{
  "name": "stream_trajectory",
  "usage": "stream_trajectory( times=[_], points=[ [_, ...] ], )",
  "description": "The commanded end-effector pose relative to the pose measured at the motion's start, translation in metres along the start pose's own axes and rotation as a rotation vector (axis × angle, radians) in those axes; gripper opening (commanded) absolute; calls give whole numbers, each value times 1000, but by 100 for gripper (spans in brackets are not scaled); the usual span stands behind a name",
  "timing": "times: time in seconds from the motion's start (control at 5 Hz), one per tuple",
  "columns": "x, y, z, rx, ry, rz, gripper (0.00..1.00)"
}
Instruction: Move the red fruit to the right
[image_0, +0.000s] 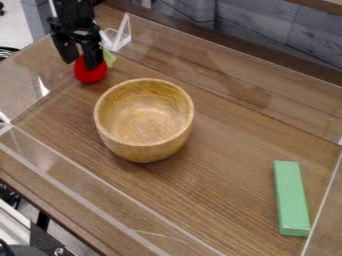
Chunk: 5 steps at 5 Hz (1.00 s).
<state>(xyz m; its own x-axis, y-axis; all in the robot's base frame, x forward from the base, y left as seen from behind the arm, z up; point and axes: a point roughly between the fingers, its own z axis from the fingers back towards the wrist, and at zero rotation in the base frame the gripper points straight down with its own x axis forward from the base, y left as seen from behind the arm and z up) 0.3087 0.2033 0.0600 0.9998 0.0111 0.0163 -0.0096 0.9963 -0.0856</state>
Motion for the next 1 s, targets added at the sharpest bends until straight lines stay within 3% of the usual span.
stream_trajectory(
  times=[0.0, 0.2, 0.6, 0.8],
  points=[
    [22, 0, 41, 59, -115, -24, 100],
    [24, 1, 42, 62, -112, 11, 0],
    [27, -4, 52, 64, -131, 71, 0],
    [28, -18, 69, 56, -144, 43, 0]
  ],
)
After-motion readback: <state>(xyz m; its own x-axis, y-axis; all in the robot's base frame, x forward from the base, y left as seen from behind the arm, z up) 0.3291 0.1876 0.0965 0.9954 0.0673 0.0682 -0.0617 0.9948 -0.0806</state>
